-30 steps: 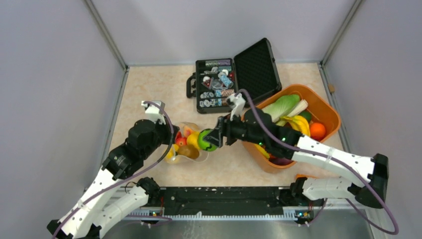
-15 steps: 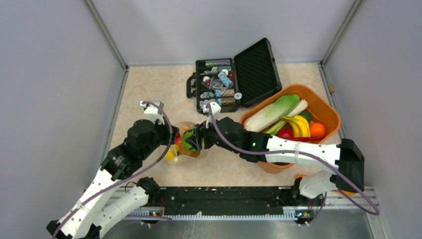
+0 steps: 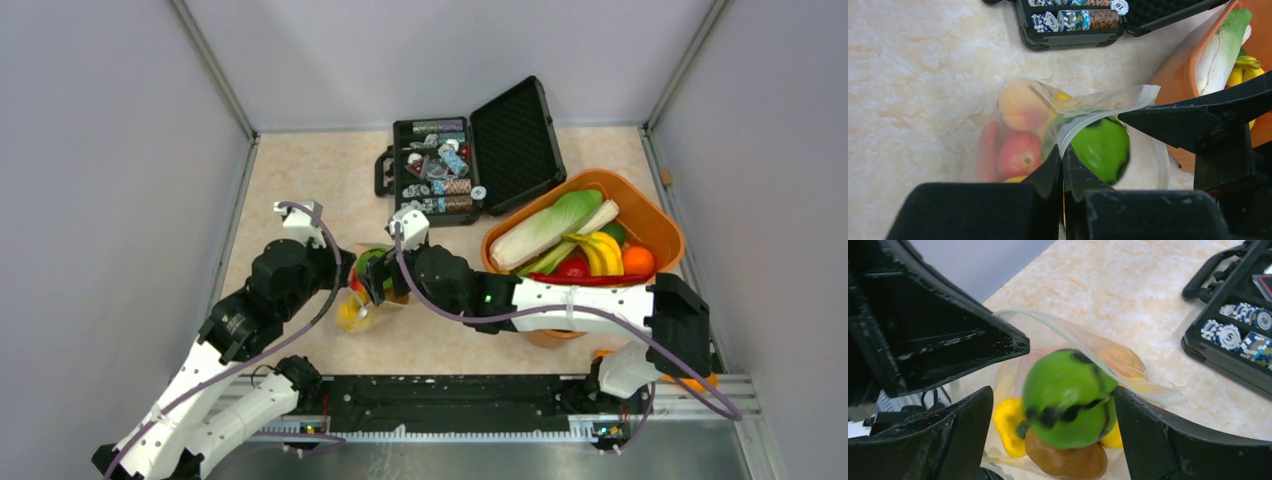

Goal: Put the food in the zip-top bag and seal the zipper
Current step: Place the fake fruit in the zipper food storage bag.

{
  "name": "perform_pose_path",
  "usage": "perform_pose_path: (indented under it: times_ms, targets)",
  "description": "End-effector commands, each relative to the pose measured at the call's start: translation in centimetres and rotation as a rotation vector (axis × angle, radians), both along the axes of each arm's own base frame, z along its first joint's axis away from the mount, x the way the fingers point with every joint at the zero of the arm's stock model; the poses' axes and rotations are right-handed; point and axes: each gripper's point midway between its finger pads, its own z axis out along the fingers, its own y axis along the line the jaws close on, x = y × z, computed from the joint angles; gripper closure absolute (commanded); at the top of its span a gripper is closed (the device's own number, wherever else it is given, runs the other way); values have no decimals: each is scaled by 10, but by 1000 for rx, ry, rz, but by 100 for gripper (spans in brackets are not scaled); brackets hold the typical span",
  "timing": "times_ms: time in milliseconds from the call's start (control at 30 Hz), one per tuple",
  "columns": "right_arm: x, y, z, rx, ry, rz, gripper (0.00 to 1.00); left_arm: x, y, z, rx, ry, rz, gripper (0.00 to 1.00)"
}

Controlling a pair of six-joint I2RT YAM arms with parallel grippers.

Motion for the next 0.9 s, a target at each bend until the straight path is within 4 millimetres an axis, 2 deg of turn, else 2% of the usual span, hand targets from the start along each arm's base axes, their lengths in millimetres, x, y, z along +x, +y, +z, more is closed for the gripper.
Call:
perform_pose_path:
  times_ms: [0,67,233,367,467,567,667,867]
  targets:
    - [-17,6,63,117,-38,99,10,5,0,26,-54,-65,25,100]
    - [-18,6,61,91,-22,106,9,6,-1,26,-57,-65,22,100]
    - [-18,-6,76,117,-20,77,10,7,1,29,-61,-75,33,100]
    - [-6,-43,85,146,6,-69,16,6,4,27,-54,-75,42,100]
    - [1,-74,62,84,73,-186,17,6,3,25,-54,-71,40,100]
    - [-7,-88,33,39,174,-206,18,6,2,25,-59,-72,38,100]
    - [-27,-81,12,60,282,-128,23,7,1,25,-62,-72,37,100]
    - [-56,-57,-33,39,417,-2,23,8,-3,23,-66,-65,27,100]
